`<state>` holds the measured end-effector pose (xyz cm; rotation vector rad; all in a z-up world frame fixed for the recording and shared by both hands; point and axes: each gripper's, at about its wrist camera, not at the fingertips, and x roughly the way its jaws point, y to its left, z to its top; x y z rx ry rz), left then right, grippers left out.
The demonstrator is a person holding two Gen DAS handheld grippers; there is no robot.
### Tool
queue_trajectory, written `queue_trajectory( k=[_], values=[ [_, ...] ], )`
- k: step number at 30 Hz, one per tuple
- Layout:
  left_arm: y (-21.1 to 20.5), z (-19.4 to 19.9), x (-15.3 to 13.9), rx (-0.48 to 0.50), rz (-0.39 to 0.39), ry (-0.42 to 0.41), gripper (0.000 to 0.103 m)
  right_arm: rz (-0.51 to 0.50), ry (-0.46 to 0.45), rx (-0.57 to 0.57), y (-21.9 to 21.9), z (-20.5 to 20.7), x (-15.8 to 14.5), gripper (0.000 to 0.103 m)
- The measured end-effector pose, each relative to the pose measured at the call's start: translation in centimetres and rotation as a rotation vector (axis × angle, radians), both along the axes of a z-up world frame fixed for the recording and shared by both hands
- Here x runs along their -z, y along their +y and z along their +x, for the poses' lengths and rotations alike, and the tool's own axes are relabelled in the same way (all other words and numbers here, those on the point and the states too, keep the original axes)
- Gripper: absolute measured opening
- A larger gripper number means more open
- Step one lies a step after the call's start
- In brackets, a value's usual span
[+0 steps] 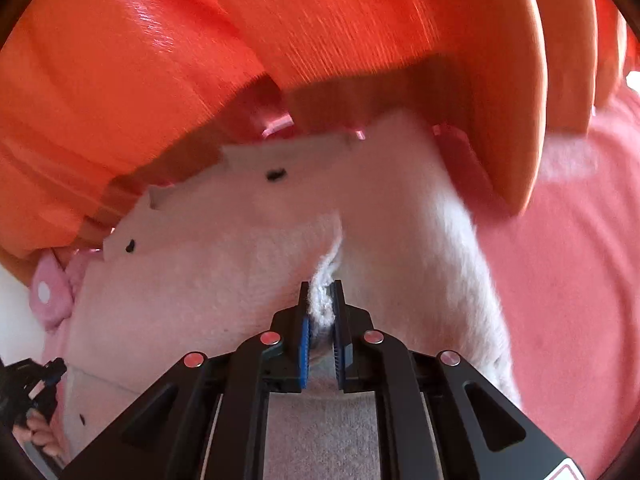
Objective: Fold small clothes
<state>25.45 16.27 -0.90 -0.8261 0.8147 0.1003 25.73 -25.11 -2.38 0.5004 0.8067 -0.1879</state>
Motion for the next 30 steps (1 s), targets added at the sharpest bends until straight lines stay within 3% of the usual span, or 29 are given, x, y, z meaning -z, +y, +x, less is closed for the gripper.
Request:
queue_trajectory(
  k=[1, 4, 5, 9, 11, 13, 14, 16, 17, 19, 22, 25, 28, 30],
  values=[
    [-0.5, 0.1, -0.1, 0.015, -0.010, 0.002, 0.008, -0.009, -0.008, -0.003, 0.2, 0.1, -0.3, 0.009],
    [-1.8, 0.9, 1.0, 0.061, -0.041, 0.032, 0.031, -0.032, -0.043, -0.018, 0.9, 0.1, -1.6, 0.010],
    [-2.0, 1.6, 1.8, 0.083, -0.050, 0.048, 0.031, -0.033, -0.052, -0.022, 1.0, 0.1, -1.9, 0.010],
    [-1.4, 2.3, 2.9, 0.085, -0.014, 0.016, 0.020, 0.010, -0.177, -0.064, 1.3, -0.8, -4.7, 0.010],
    [-1.3, 2.4, 3.0, 0.084, -0.011, 0.012, 0.017, -0.025, -0.204, -0.063, 1.1, -1.1, -4.7, 0.010],
    [-2.0, 2.3, 2.8, 0.092, 0.038, 0.007, 0.017, -0.068, -0.050, -0.026, 0.2, 0.2, -1.6, 0.010],
    [-2.3, 2.3, 2.7, 0.097, 0.064, 0.007, 0.017, -0.026, 0.038, -0.006, -0.6, 0.6, 0.8, 0.010],
    [-2.6, 2.3, 2.5, 0.101, 0.088, 0.006, 0.017, 0.044, -0.014, 0.015, -1.3, 0.0, 0.6, 0.008],
    [-2.4, 2.3, 2.5, 0.100, 0.085, 0.007, 0.017, 0.036, -0.020, 0.008, -1.1, 0.2, -0.6, 0.008],
    [-2.3, 2.4, 2.6, 0.098, 0.078, 0.009, 0.017, 0.006, -0.123, -0.020, -0.4, -0.5, -3.1, 0.009],
    [-2.5, 2.5, 2.5, 0.103, 0.094, 0.013, 0.018, -0.119, -0.015, -0.010, 0.4, 0.5, -2.3, 0.009],
    [-2.8, 2.5, 2.3, 0.108, 0.124, 0.020, 0.018, -0.206, 0.135, 0.130, -0.1, 0.8, -1.0, 0.010],
    [-3.0, 2.5, 2.2, 0.111, 0.147, 0.024, 0.018, -0.162, 0.005, 0.122, 1.3, 0.0, -3.8, 0.019],
    [-3.3, 2.5, 2.1, 0.114, 0.171, 0.025, 0.018, -0.140, -0.054, -0.063, 4.9, 0.7, -4.8, 0.019]
  ],
)
